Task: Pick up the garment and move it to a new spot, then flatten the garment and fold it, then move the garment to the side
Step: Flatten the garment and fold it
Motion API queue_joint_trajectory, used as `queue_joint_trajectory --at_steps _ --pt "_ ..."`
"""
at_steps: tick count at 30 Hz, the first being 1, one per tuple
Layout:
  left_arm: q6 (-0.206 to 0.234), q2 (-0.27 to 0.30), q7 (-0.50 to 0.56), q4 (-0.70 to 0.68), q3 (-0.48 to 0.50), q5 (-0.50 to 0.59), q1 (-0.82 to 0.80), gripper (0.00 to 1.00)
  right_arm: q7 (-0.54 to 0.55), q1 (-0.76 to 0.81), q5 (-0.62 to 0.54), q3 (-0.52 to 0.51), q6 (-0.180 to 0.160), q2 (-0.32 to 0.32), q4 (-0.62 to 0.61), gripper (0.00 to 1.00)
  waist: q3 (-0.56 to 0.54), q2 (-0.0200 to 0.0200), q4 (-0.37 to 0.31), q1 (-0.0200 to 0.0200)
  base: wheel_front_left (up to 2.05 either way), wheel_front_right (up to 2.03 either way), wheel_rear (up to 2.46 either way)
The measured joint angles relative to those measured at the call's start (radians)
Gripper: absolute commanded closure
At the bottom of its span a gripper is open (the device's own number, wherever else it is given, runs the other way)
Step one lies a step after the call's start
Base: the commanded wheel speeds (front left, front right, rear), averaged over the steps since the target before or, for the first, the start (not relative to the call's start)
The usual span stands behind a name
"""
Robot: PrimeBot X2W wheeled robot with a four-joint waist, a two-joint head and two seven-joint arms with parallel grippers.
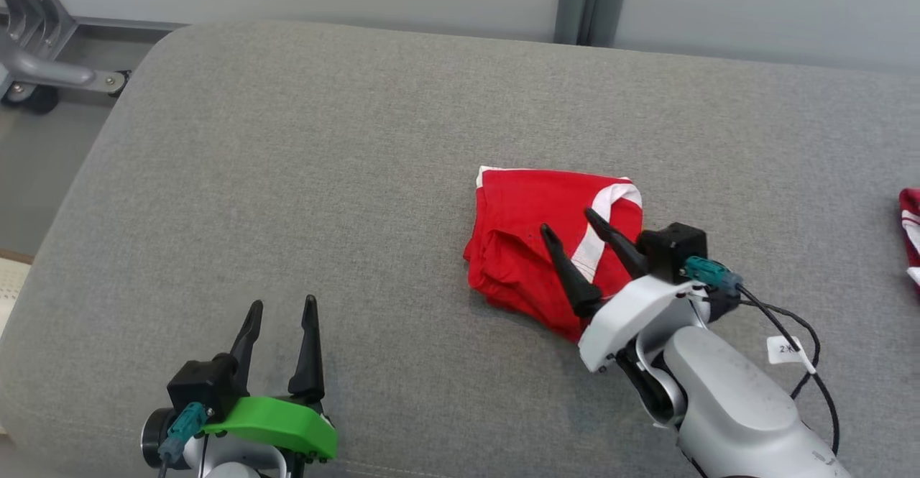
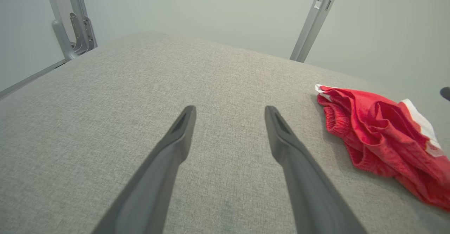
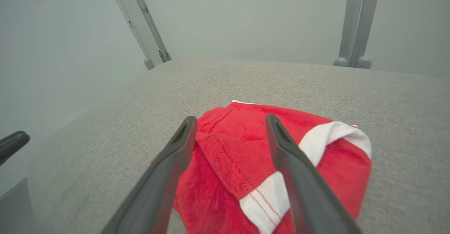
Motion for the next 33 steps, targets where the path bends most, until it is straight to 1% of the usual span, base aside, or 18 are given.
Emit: queue_joint_trajectory --at_steps 4,10,16,22,24,26,33 --pt "-0.007 0.0 0.0 -0.001 0.012 0.008 0.006 0.0 0.0 0.063 0.005 -0.068 0.0 -0.026 -0.038 0.0 -0.017 0.0 -0.03 0.0 0.0 0.0 0.0" --pt "-0.016 0.0 0.0 -0.002 0.008 0.012 0.01 0.0 0.0 0.131 -0.004 -0.1 0.0 -0.032 -0.027 0.0 -0.028 0.0 -0.053 0.0 0.0 0.0 0.0" --pt "-0.016 0.0 0.0 -0.005 -0.004 0.012 0.009 0.0 0.0 0.138 -0.004 -0.106 0.0 -0.017 0.009 0.0 -0.008 0.0 -0.027 0.0 0.0 0.0 0.0" --pt "-0.015 0.0 0.0 -0.007 -0.006 0.006 0.008 0.0 0.0 0.113 -0.005 -0.098 0.0 -0.008 0.054 0.0 0.014 0.0 -0.002 0.0 0.0 0.0 0.0" --pt "-0.014 0.0 0.0 -0.008 -0.008 0.005 0.007 0.0 0.0 0.106 -0.005 -0.098 0.0 -0.005 0.062 0.02 0.021 0.0 0.004 0.0 0.0 0.0 0.0" --pt "-0.012 0.0 0.0 -0.012 -0.009 0.001 0.006 0.0 0.0 0.098 -0.005 -0.1 0.0 -0.003 0.065 1.0 0.027 0.0 0.008 0.0 0.0 0.0 0.0" --pt "-0.009 0.0 0.0 -0.018 -0.01 -0.004 0.003 0.0 0.0 0.082 -0.005 -0.106 0.0 -0.007 0.073 1.0 0.038 0.0 0.007 0.0 0.0 0.0 0.0"
